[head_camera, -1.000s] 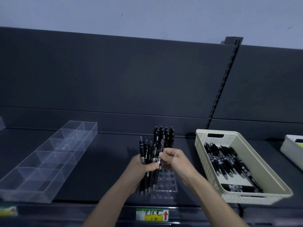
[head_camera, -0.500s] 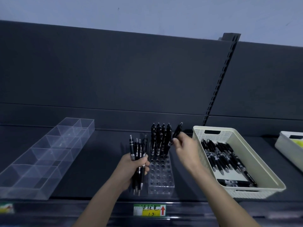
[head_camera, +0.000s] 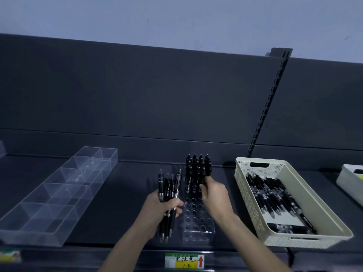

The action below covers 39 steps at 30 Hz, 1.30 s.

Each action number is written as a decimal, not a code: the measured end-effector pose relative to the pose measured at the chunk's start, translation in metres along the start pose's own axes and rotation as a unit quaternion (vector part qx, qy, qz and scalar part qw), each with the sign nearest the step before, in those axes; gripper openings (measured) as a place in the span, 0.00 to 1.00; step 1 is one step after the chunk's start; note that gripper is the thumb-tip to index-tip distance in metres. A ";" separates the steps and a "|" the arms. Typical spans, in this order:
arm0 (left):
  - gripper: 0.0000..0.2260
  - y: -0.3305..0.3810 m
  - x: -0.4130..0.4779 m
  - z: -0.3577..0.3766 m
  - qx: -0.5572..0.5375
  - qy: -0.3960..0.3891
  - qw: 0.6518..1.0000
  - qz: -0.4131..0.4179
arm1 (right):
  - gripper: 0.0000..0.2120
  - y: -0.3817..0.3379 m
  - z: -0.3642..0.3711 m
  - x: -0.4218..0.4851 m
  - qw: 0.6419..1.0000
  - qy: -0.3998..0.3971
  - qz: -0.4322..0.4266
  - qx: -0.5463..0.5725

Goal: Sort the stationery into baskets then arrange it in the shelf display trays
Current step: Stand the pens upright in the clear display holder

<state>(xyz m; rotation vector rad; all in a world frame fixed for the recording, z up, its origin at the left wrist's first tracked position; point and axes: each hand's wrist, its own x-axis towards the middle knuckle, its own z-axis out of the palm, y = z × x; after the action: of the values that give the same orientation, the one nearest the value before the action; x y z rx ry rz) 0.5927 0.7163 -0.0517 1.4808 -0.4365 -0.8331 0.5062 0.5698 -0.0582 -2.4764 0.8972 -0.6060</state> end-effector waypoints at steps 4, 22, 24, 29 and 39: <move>0.03 -0.003 0.001 0.001 -0.021 0.002 1.000 -0.009 | 0.09 0.000 0.006 0.002 1.000 -0.010 0.022 0.010; 0.04 0.004 -0.002 0.018 -0.005 -0.012 1.000 0.002 | 0.05 0.001 -0.016 -0.019 0.962 0.000 0.081 0.261; 0.05 0.005 -0.003 0.025 0.009 -0.030 0.999 0.011 | 0.07 -0.006 -0.024 -0.022 0.931 -0.051 0.081 0.352; 0.05 0.007 -0.007 0.038 0.005 -0.061 0.998 0.012 | 0.12 -0.009 -0.032 -0.024 0.897 -0.123 0.092 0.415; 0.03 0.000 -0.010 0.041 0.026 -0.051 0.998 0.008 | 0.15 0.002 -0.036 -0.029 0.915 -0.138 0.108 0.364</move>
<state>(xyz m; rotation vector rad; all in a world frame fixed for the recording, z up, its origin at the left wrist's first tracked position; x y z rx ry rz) 0.5571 0.6953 -0.0456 1.4847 -0.5481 -0.8931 0.4654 0.5791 -0.0372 -1.7061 0.6589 -0.3988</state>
